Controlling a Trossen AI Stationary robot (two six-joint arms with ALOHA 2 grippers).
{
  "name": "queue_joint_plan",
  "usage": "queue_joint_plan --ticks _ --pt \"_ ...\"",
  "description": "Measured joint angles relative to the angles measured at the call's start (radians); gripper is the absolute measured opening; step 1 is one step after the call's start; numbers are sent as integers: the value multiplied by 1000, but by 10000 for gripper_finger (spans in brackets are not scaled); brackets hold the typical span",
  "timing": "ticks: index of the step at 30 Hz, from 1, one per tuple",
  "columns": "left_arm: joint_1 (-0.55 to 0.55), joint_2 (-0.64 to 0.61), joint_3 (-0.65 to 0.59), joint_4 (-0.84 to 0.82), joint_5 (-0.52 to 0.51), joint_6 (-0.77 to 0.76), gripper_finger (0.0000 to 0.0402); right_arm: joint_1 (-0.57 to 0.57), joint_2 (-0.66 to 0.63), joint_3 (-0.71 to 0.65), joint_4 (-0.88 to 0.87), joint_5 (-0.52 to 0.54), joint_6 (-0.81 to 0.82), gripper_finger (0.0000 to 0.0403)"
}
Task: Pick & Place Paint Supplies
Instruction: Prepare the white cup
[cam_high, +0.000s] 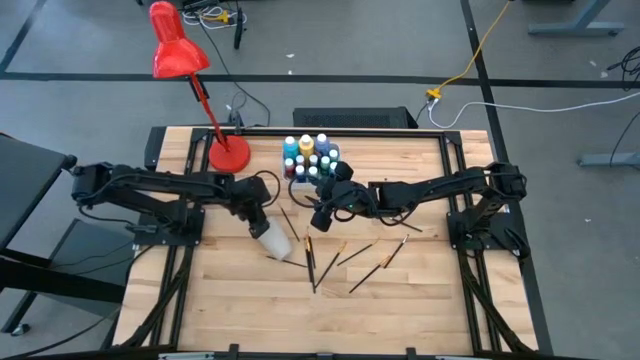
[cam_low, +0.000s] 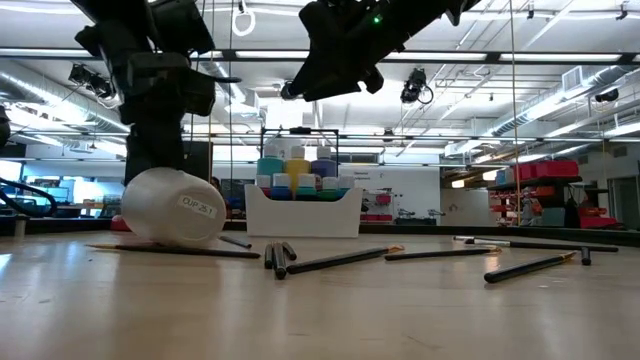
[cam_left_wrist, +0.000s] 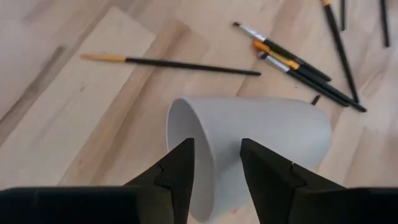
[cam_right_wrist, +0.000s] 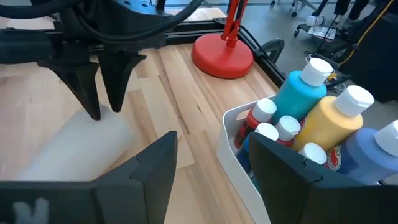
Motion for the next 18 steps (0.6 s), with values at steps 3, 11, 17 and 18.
queue_joint_plan --ticks 3,11,17,18 --pt "-1 14 -2 47 35 6 123 0 0 0 0 0 -2 203" --pt "-2 22 -5 70 84 42 20 0 0 0 -8 0 -14 203" --pt "0 22 -5 71 77 42 13 0 0 0 -8 0 -15 204" --pt "1 22 -3 68 88 43 13 0 0 0 -8 0 -15 203"
